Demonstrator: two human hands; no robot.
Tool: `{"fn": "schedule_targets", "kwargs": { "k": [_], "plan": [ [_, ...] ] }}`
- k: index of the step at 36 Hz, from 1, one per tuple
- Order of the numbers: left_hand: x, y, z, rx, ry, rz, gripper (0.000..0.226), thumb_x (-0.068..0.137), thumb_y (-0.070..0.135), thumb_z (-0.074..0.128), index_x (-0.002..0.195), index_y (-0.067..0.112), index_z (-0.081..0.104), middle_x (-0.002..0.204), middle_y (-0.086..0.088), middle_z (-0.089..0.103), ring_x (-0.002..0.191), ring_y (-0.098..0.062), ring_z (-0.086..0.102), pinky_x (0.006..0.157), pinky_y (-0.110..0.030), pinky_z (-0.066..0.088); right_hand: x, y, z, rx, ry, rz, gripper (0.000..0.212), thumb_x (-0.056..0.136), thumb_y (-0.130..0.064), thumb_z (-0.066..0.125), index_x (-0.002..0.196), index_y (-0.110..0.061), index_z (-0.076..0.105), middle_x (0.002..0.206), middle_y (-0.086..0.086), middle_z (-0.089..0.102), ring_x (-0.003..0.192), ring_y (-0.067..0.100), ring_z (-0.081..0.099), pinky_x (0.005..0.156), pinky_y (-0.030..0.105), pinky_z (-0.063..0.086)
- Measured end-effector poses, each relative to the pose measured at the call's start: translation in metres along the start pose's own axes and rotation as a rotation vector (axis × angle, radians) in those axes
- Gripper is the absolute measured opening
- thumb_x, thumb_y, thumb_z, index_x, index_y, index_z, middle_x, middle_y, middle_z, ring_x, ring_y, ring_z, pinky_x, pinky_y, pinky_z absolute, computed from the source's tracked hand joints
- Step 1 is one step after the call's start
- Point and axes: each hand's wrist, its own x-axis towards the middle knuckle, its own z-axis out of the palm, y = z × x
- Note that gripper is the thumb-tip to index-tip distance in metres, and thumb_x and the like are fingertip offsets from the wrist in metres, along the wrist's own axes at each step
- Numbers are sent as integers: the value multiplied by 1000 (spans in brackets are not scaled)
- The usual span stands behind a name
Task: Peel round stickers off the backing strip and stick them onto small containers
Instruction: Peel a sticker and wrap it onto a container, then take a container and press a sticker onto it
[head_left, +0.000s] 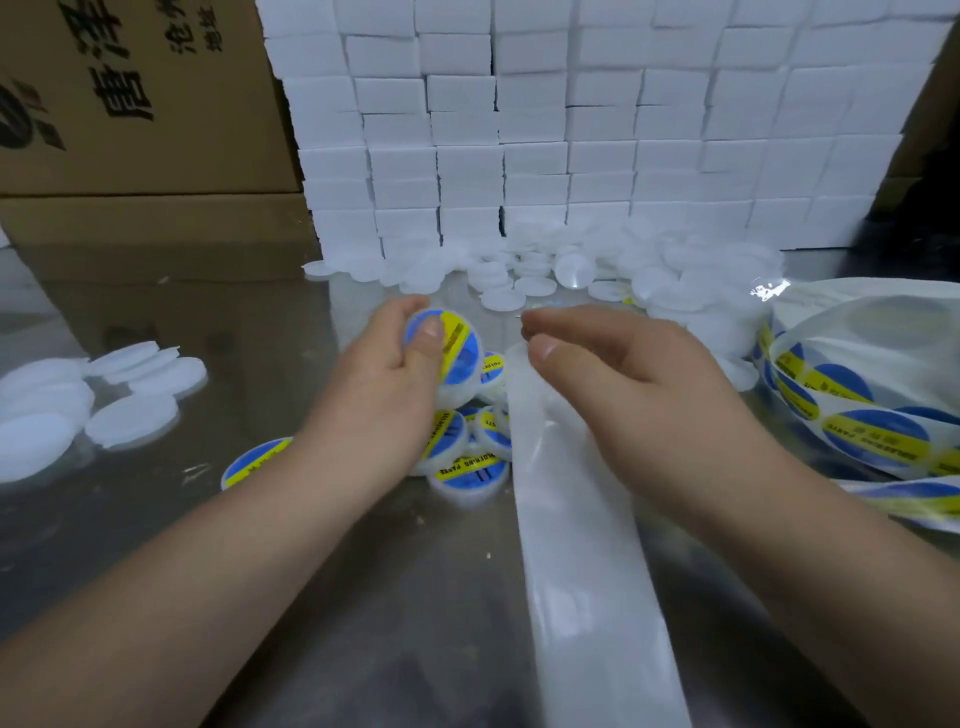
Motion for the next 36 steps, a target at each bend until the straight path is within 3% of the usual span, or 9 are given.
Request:
{"fn": "schedule_targets", "kwargs": {
  "k": [3,5,8,12,16,21,27,31,36],
  "plan": [
    [-3,-1,5,9,-299,-101,64,90,52,31,146,37,3,134,15,36,126,-4,33,104,-27,26,-2,-3,4,-1,-28,-57,55,74,-56,49,122,-31,58,116,-24,55,112,-14,39,90,1,29],
    [0,-4,8,146,-317,-65,67,90,52,30,145,35,-4,149,12,21,139,-7,13,112,-29,14,-3,-2,6,-22,-58,-87,58,71,-48,45,126,-32,54,120,-25,51,115,-16,36,91,-3,24],
    [2,-2,4,294,-128,28,54,95,44,28,146,27,20,153,-1,24,141,-15,15,109,-25,11,-4,-1,8,-33,-91,-115,61,70,-46,45,130,-33,50,126,-26,47,118,-17,33,96,0,24],
    [-4,6,-2,-151,-62,27,39,95,48,34,91,31,70,95,6,71,94,-13,64,83,-31,45,-5,-1,8,2,-95,-138,56,71,-43,48,126,-35,52,126,-27,49,116,-17,36,97,4,29],
    [-4,11,2,-418,-150,-84,41,89,41,46,72,13,71,78,-6,73,77,-18,69,74,-28,52,-6,-3,6,111,-79,-185,36,73,-35,51,107,-32,64,112,-23,61,111,-11,49,96,11,38],
    [-7,18,-1,-573,-221,-207,35,85,39,52,65,19,73,62,-3,68,57,-15,66,49,-17,47,-9,-5,3,139,-44,-306,24,75,-27,57,93,-23,72,98,-20,68,99,-7,58,88,13,43],
    [-9,20,-1,-686,-274,-210,27,63,38,58,59,14,69,62,-4,67,59,-16,64,54,-21,51,-12,-6,4,140,-52,-410,24,78,-28,49,91,-21,68,89,-8,69,85,2,63,77,18,48],
    [-9,24,-1,-808,-281,-263,23,66,30,57,62,12,72,65,-5,69,59,-16,66,53,-23,53,-14,-5,5,69,139,-511,23,80,-21,49,73,-15,70,82,-2,66,75,5,62,70,17,48],
    [-8,25,-3,-920,-204,-346,22,75,29,59,74,12,73,74,-4,71,65,-15,67,57,-28,56,-10,-9,-1,-29,307,-183,43,79,-46,43,61,-7,52,61,10,57,51,16,48,49,30,39]
  ]
}}
